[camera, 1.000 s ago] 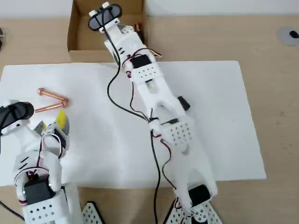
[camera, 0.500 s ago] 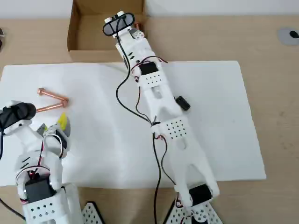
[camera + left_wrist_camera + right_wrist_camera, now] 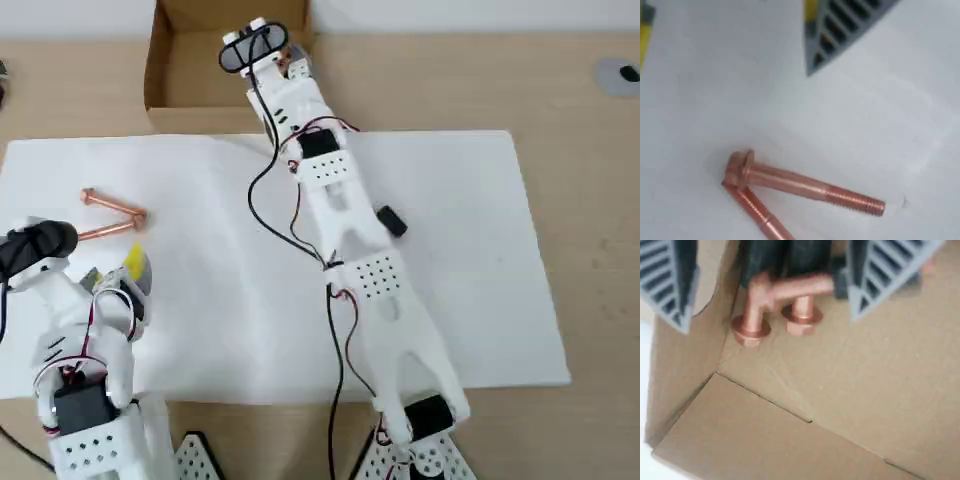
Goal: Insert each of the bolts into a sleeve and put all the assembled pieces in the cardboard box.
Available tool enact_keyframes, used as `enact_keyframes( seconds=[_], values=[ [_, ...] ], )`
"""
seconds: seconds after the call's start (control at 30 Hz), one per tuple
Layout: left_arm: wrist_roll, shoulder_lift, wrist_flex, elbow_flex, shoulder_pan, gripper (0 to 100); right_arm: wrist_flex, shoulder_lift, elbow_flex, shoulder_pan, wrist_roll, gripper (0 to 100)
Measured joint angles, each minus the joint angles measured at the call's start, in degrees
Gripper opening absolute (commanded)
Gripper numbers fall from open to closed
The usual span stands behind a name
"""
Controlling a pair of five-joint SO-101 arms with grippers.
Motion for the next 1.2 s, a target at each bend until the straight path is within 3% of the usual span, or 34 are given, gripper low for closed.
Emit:
enact_keyframes(
  seconds=[0.23,0.47,0.7,0.87,1.0,1.2],
  values=[
    [4.2,0.1,0.0,0.0,0.0,23,6.3,0.0,-6.6,0.0,0.0,25.3],
    [8.5,0.1,0.0,0.0,0.0,23,28.9,-2.8,-11.4,-0.1,-3.8,25.3],
    [8.5,0.1,0.0,0.1,0.0,23,55.2,-18.5,-11.6,-0.6,-4.4,25.3],
    [8.4,0.1,0.0,1.1,0.0,23,73.2,-27.5,-11.6,-0.5,0.4,25.1],
    [8.4,0.1,0.0,1.1,0.0,23,75.6,-30.3,-12.0,1.0,5.6,25.0],
    [5.5,0.1,0.0,1.1,0.0,23,75.8,-36.7,-10.7,2.1,6.8,25.0]
  ],
)
